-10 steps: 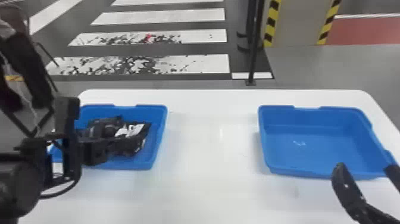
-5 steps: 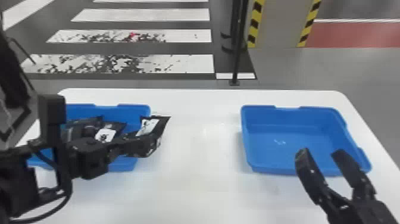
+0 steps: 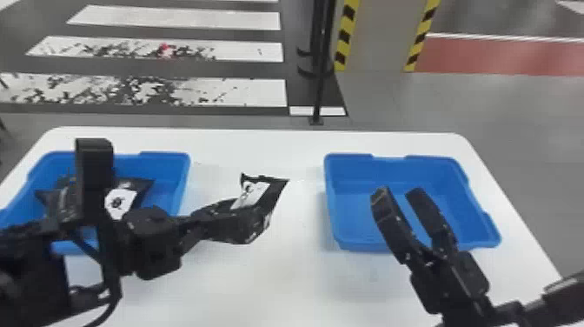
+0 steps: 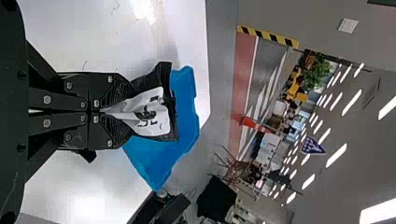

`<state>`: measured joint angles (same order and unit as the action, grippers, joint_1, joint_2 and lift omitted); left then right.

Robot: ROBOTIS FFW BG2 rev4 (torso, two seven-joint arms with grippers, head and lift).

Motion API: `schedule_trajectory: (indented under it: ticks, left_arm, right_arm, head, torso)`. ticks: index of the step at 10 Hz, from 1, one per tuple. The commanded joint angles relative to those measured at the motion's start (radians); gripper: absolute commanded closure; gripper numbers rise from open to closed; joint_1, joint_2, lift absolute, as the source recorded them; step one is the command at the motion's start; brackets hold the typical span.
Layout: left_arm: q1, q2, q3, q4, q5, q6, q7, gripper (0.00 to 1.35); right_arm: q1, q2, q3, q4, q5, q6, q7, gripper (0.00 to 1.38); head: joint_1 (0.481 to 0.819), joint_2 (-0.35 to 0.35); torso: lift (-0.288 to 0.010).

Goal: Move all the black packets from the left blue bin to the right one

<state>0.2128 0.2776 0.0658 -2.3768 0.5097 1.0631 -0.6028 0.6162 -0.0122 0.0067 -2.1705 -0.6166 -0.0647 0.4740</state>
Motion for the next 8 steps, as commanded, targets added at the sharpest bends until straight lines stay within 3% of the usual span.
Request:
schedule_trajectory:
  ticks: [1, 6, 7, 8]
  left_arm:
    - [-0.019, 0.002, -0.05, 0.0, 0.031, -0.005, 0.0, 1.21]
    - [-0.066, 0.008, -0.16, 0.0, 0.071, -0.02, 0.003, 1.21]
    - [-0.071, 0.008, -0.168, 0.0, 0.071, -0.02, 0.005, 1.21]
    - [-0.075, 0.008, -0.172, 0.002, 0.071, -0.018, 0.006, 1.21]
  right_arm:
    - [-0.03, 0.0, 0.005, 0.002, 0.002, 0.028, 0.008, 0.16]
    - [-0.081, -0.006, 0.049, 0.01, 0.006, 0.087, 0.018, 0.17]
    - [-0.086, -0.009, 0.059, 0.007, 0.002, 0.089, 0.022, 0.22]
    - [-0.094, -0.012, 0.073, 0.01, -0.002, 0.104, 0.029, 0.38]
  head:
    - [0.695, -0.088]
    - [0.695, -0.145]
    - [0.695, -0.149]
    - [0.695, -0.15]
  torso:
    - [-0.185]
    - [-0.185]
    - [-0.185]
    - [-0.185]
